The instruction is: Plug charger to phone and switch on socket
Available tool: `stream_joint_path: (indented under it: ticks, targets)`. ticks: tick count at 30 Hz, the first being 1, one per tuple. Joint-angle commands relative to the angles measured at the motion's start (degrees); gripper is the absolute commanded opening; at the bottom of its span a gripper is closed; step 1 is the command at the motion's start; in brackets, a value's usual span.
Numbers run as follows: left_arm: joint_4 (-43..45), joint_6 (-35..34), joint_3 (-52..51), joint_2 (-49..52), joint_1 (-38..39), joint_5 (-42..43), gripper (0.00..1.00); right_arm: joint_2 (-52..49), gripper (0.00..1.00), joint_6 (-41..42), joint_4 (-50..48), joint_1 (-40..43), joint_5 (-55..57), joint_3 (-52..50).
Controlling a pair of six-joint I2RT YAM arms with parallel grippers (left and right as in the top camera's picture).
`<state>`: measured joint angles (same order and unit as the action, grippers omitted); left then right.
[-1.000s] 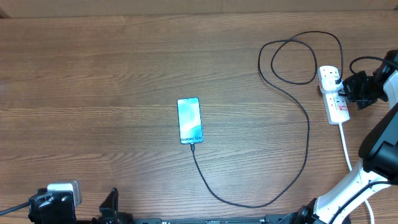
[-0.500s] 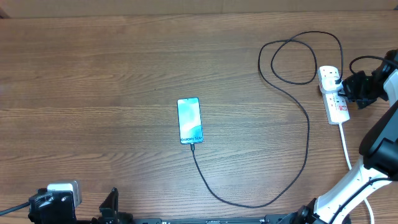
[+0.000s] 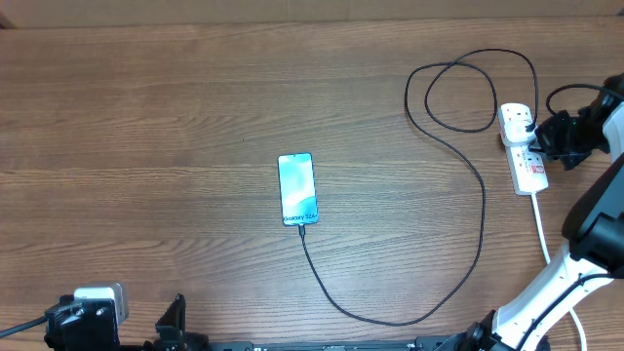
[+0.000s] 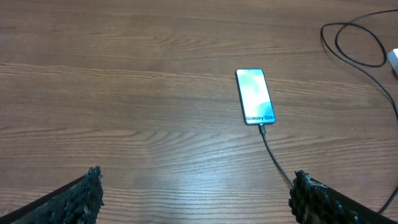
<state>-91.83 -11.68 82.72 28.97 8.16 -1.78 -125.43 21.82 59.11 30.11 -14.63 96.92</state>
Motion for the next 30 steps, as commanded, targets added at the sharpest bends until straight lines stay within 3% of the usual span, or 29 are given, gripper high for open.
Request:
stream_joint_path:
  ticks: [1, 5, 12, 22, 30]
  targets:
    - [-0.1, -0.3, 0.1, -0.7, 0.0, -0.5, 1.00, -6.2, 0.04, -2.9, 4.4, -1.3, 3.3, 3.3]
    - [-0.1, -0.3, 0.1, -0.7, 0.0, -0.5, 1.00, -10.3, 0.04, -2.8, 8.6, -1.3, 5.0, 7.8]
    - [-0.1, -0.3, 0.1, -0.7, 0.0, -0.5, 1.00, -10.4, 0.04, 1.7, 14.4, 0.5, 19.4, 11.4]
    - [-0.1, -0.3, 0.1, -0.7, 0.0, -0.5, 1.00, -10.2, 0.04, -2.6, 27.0, 2.5, 3.9, 26.3]
    - [-0.1, -0.3, 0.1, -1.0, 0.0, -0.5, 1.00, -10.3, 0.04, -4.6, 30.0, 2.5, -0.9, 28.8]
